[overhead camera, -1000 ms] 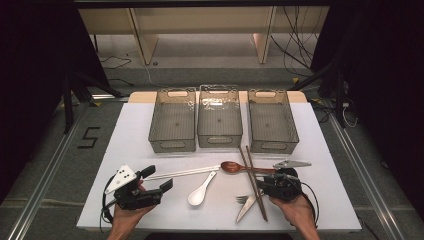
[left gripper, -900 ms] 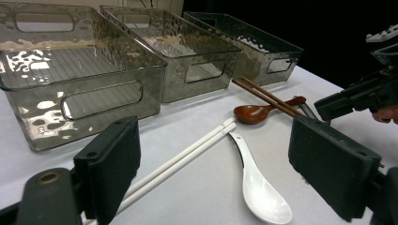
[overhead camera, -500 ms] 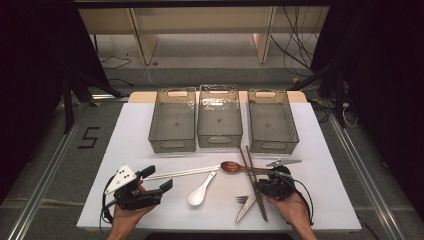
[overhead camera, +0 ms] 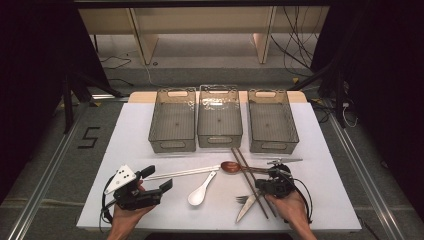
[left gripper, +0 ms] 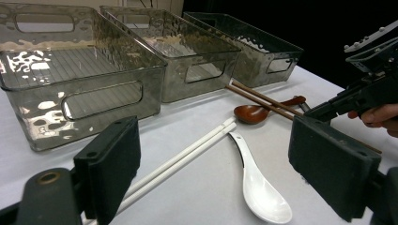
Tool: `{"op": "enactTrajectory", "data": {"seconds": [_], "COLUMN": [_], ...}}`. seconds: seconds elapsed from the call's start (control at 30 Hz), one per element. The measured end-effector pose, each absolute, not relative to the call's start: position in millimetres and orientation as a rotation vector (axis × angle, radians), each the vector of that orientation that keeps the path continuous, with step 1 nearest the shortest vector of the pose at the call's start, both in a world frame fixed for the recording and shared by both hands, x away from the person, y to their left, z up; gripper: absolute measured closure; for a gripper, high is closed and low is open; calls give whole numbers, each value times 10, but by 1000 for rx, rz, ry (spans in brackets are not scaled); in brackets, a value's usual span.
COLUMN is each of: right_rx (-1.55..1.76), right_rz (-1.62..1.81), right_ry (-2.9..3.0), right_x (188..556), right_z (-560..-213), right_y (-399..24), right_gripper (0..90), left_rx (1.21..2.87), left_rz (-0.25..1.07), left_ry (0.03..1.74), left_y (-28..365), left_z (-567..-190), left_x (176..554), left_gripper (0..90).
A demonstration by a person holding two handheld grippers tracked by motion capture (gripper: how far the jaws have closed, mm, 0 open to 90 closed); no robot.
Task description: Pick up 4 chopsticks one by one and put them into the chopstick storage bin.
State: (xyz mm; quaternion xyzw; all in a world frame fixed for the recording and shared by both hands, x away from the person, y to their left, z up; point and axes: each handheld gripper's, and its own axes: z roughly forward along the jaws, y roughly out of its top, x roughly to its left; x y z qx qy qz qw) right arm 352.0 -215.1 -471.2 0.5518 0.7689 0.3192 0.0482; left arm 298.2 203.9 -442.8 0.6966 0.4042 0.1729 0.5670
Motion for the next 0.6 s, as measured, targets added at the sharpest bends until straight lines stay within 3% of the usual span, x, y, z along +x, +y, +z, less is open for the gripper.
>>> {"op": "enactTrajectory", "data": {"seconds": [0.6], "right_rx": [1506], "right_rz": [1043], "right_ry": [2357], "right_x": [3345], "right_z": [-4487], "right_y": [-2168], "right_gripper": [852], "left_rx": [1638], "left_rz": [406], "left_ry": [954], "left_y": [2045], "left_z": [-4428], "left_x": [2984], "left_gripper": [168]}}
